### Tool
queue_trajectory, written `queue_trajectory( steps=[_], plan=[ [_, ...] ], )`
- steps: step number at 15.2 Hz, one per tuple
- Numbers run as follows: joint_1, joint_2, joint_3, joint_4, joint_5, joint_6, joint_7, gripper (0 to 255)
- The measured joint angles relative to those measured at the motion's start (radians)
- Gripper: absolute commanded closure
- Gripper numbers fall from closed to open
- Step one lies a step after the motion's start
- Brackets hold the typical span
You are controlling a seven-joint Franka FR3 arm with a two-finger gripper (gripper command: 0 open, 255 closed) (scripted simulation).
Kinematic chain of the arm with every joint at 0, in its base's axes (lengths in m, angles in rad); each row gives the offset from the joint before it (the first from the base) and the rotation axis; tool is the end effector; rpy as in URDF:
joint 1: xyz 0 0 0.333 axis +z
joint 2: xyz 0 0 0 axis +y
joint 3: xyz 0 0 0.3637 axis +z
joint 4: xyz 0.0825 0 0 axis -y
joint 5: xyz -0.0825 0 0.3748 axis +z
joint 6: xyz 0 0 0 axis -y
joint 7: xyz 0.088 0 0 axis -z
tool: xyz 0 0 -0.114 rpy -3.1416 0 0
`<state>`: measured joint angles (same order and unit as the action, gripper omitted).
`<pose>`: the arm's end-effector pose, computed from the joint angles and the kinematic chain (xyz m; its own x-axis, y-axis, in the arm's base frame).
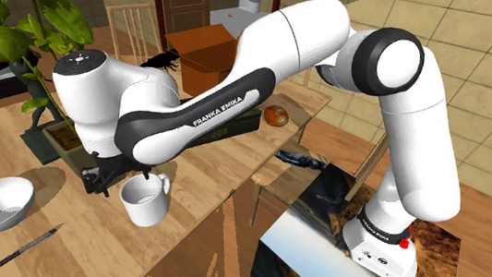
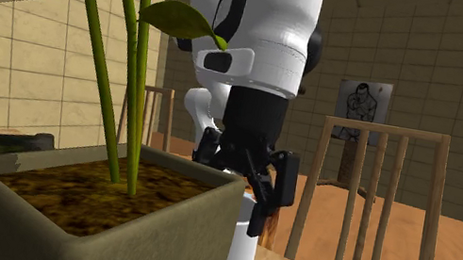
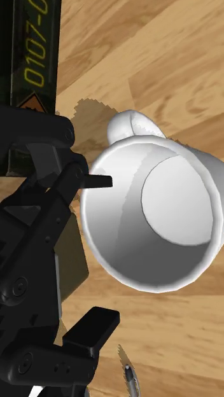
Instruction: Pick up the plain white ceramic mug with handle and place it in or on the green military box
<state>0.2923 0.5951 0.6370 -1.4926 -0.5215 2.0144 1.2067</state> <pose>0.5244 0.4921 0.4150 0.9775 -0.1520 0.1463 -0.1548 -0.9879 0.0084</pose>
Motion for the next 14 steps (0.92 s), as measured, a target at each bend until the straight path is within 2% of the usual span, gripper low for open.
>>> queue_trajectory(
  steps=[2,4,5,8,9,14],
  plan=[
    [0.0,0.02,0.004,0.028,-0.016,0.0,-0.004,0],
    [0.002,0.036,0.011,0.022,-0.031,0.011,0.007,0],
    [-0.001,0.033,0.02,-0.015,-0.025,0.021,0.008,0],
    [0.001,0.052,0.027,-0.011,-0.029,0.016,0.012,0],
    [0.0,0.056,0.029,-0.011,-0.031,0.017,0.015,255],
    [0.0,0.058,0.032,-0.019,-0.035,0.025,0.021,255]
  ],
)
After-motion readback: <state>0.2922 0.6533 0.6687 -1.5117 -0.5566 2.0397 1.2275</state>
